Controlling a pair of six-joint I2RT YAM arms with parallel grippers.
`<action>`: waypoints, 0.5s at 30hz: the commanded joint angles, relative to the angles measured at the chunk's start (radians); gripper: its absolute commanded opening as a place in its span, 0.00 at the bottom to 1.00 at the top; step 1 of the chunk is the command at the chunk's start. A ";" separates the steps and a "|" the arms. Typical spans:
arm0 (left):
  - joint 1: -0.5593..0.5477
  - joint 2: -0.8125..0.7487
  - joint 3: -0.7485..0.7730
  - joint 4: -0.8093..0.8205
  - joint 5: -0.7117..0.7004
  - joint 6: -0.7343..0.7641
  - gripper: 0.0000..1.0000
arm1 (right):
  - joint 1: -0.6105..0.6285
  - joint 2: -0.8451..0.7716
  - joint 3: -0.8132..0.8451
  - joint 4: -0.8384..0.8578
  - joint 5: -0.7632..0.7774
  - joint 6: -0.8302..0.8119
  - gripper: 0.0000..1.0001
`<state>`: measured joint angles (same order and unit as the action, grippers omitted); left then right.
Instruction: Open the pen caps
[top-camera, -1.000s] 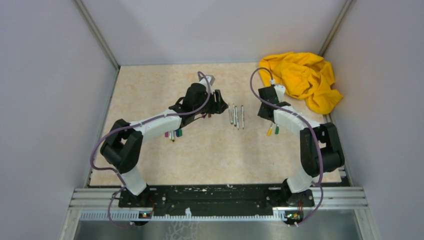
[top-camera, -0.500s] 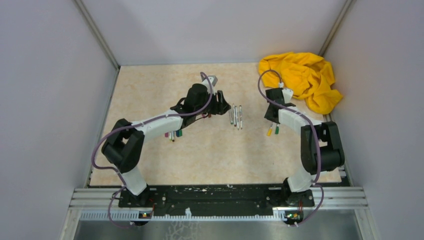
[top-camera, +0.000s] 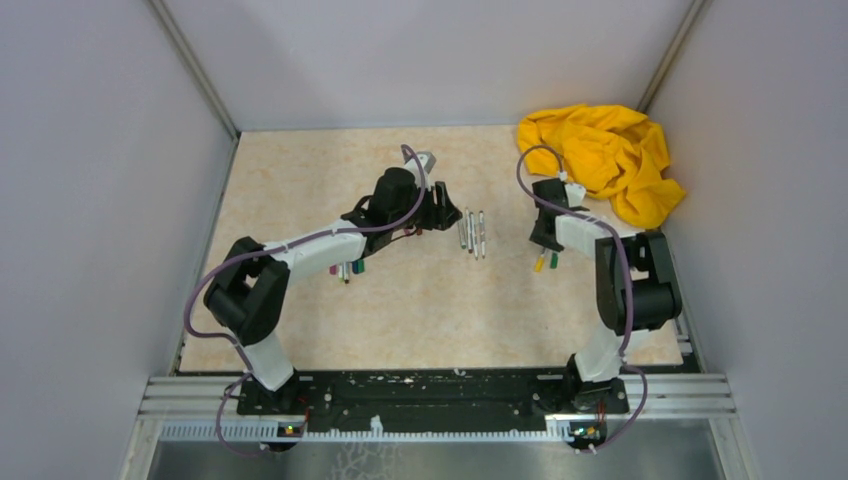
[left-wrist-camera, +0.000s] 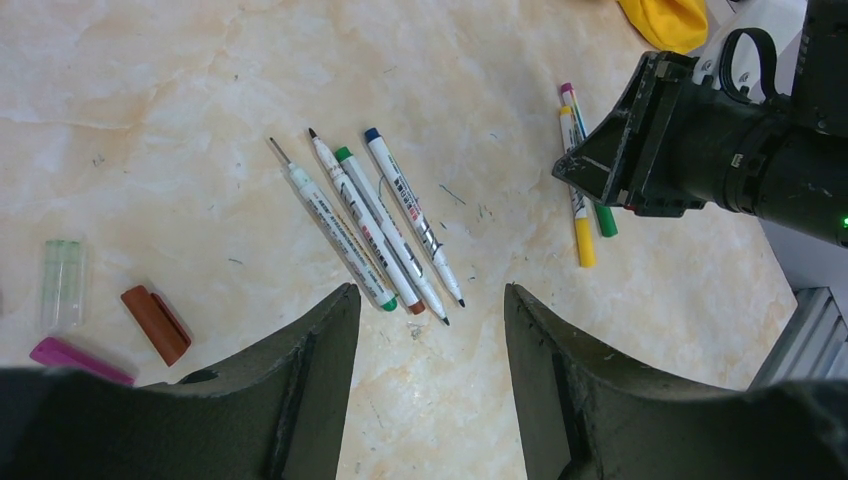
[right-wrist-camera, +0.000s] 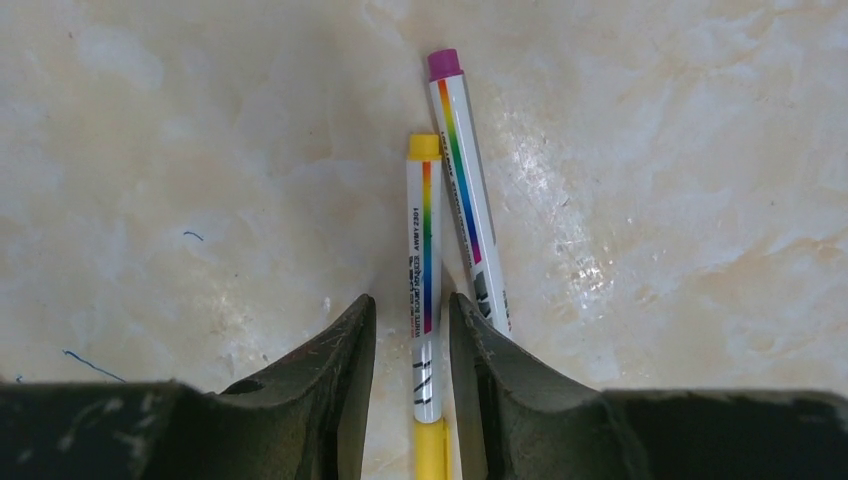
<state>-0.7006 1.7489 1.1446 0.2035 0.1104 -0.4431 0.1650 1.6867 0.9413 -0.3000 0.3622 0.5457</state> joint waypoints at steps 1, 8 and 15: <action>-0.007 0.006 -0.013 0.042 0.006 0.021 0.61 | -0.013 0.026 0.035 0.015 -0.012 -0.005 0.32; -0.007 0.002 -0.022 0.040 0.010 0.029 0.62 | -0.019 0.028 0.026 0.038 -0.069 -0.021 0.00; -0.005 0.020 -0.040 0.085 0.119 0.027 0.68 | 0.033 -0.091 0.006 0.185 -0.282 -0.070 0.00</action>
<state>-0.7006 1.7493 1.1183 0.2214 0.1356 -0.4259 0.1593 1.6806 0.9245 -0.2081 0.2108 0.5156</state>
